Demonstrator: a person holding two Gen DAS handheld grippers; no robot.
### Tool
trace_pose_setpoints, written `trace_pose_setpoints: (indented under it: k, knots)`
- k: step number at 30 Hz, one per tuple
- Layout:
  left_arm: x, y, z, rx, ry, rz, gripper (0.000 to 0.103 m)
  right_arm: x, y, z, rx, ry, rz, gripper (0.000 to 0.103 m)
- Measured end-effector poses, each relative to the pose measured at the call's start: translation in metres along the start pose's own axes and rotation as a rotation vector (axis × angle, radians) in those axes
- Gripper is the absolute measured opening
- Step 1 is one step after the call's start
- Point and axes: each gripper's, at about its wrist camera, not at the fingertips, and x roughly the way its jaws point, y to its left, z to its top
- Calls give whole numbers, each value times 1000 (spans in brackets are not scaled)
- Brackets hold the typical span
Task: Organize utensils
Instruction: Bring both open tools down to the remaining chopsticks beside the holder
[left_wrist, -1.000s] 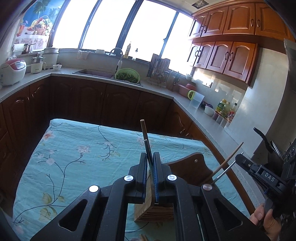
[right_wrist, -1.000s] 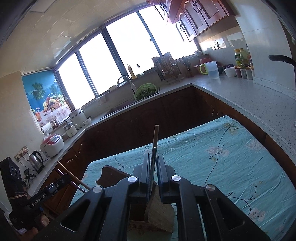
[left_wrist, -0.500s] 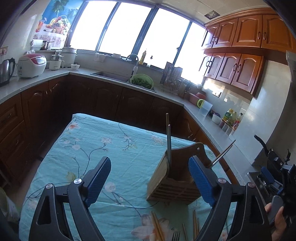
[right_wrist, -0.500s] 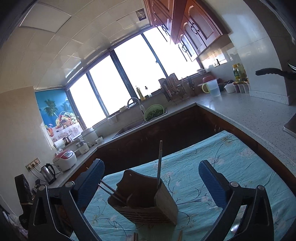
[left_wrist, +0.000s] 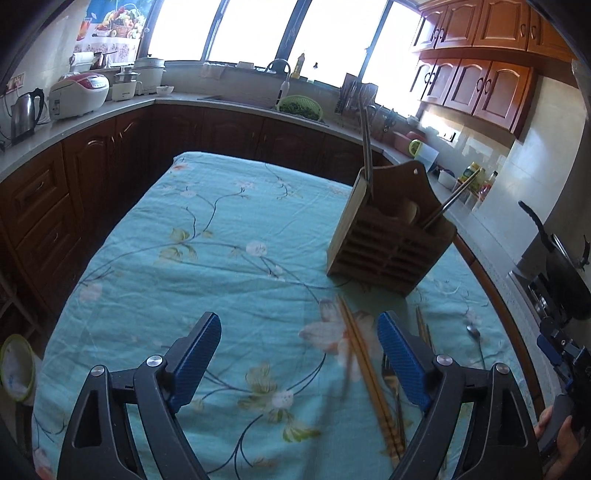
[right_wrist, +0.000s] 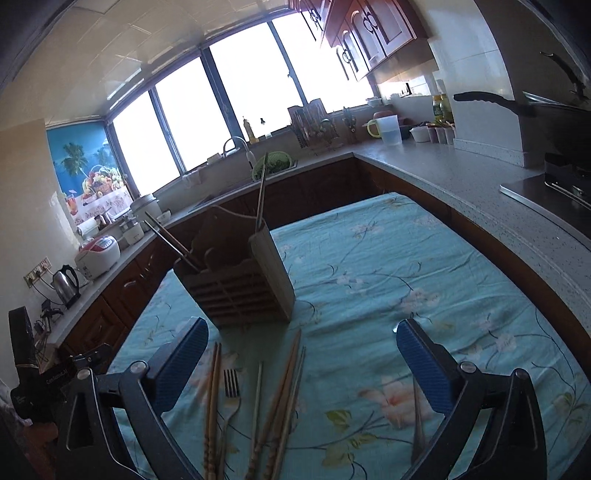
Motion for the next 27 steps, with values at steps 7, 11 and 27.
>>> trace_pose_setpoints:
  k: [7,11,27]
  knots:
    - [13,-8,-6,17,70,26,87,12,-5,-21,-8,77,-25,103]
    - [20,-13,-3,35,85,28,87,21,-4,-22,-14,99,-29,103]
    - [101,-47,19,126,212,52,67,87,1,-16,-33,276,-43,54]
